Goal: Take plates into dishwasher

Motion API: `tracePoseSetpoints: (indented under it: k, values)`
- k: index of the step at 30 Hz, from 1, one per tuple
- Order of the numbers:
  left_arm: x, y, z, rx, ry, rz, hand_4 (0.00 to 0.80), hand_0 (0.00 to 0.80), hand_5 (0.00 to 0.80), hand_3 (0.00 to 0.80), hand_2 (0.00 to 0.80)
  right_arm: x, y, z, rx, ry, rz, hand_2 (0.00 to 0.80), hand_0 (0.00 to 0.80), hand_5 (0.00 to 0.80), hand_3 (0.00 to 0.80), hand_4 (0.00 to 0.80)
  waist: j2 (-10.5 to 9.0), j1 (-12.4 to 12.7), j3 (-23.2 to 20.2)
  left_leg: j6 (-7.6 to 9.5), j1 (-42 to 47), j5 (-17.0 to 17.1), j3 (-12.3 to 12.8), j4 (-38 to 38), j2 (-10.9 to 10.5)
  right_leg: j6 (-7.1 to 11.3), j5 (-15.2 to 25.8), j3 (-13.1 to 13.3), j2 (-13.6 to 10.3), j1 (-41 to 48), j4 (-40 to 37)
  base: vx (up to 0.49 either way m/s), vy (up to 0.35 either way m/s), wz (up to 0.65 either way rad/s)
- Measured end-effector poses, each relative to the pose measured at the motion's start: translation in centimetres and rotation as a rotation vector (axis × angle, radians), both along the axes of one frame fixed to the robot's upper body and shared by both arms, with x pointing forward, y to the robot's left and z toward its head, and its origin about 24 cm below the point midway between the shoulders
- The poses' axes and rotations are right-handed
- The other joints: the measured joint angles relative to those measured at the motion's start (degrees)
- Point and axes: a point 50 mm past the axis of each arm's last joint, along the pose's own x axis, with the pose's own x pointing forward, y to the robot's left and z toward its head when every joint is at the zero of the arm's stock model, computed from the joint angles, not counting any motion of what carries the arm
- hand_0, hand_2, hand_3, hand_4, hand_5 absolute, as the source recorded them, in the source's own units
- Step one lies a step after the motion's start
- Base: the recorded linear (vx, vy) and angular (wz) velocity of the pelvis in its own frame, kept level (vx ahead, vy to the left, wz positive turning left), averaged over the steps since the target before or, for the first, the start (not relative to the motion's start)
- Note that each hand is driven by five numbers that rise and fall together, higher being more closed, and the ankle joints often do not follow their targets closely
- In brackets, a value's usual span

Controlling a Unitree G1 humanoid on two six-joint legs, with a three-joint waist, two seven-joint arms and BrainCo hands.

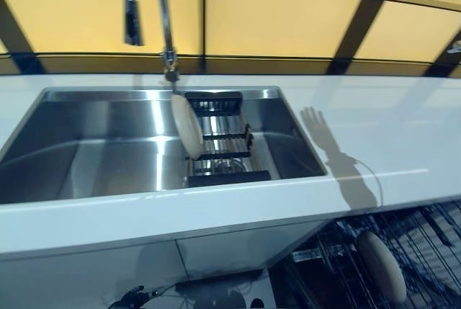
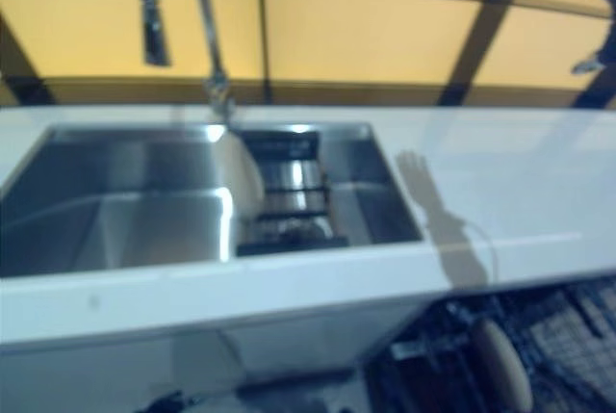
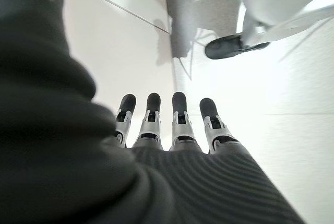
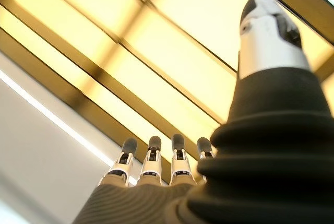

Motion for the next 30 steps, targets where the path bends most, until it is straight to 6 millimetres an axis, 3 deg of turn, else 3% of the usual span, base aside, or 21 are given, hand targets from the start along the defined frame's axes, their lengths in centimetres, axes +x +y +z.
tracePoseSetpoints:
  k: [8, 13, 18, 22, 30]
  values:
    - [-0.6, 0.4, 0.0, 0.019, 0.004, 0.041, 0.000, 0.000, 0.000, 0.000, 0.000, 1.8, 6.4, -1.1, -0.266, 0.008, 0.177, 0.000, 0.000, 0.000, 0.000, 0.000, -2.45, 3.26, 1.41, -0.16, -3.47, 1.03, -4.80, 0.08, -0.51, 0.41, -1.03, -4.75, -0.28, -0.19, 0.08, 0.005, 0.018, 0.32]
    - [0.0, 0.8, 0.4, 0.038, -0.029, 0.057, 0.000, 0.000, 0.000, 0.000, 0.000, 0.9, 9.7, -0.1, -0.397, -0.042, 0.259, 0.000, 0.000, 0.000, 0.000, 0.000, -3.81, 5.64, 4.36, -0.29, -5.46, 1.70, -7.42, 0.27, -0.72, 0.54, -1.47, -5.59, -0.28, -0.69, 0.15, 0.000, -0.001, 0.29]
    - [0.4, 1.6, 0.8, 0.058, -0.045, 0.063, 0.000, 0.000, 0.000, 0.000, 0.000, 0.9, 11.3, 0.7, -0.435, -0.048, 0.271, 0.000, 0.000, 0.000, 0.000, 0.000, -4.55, 7.56, 7.20, -0.49, -8.39, 2.43, -9.37, 0.72, -0.85, 0.46, -1.44, -5.72, -0.23, -2.21, 0.17, -0.049, 0.002, 0.21]
    - [0.6, 2.4, 1.2, 0.081, -0.052, 0.058, 0.000, 0.000, 0.000, 0.000, 0.000, 1.4, 12.8, 0.6, -0.465, -0.031, 0.287, 0.000, 0.000, 0.000, 0.000, 0.000, -4.09, 8.13, 10.29, -0.48, -10.85, 3.34, -11.19, 0.76, -1.05, 0.42, -1.40, -6.38, -0.24, -3.61, 0.16, -0.070, 0.037, 0.20]
    - [1.8, 2.1, 1.5, 0.060, -0.107, 0.052, 0.000, 0.000, 0.000, 0.000, 0.000, 1.8, 15.0, 0.3, -0.495, -0.011, 0.321, 0.000, 0.000, 0.000, 0.000, 0.000, -2.61, 9.13, 13.01, -0.47, -12.17, 3.49, -11.49, 0.72, -1.20, 0.33, -1.29, -6.73, -0.32, -4.75, 0.17, -0.015, 0.022, 0.02]
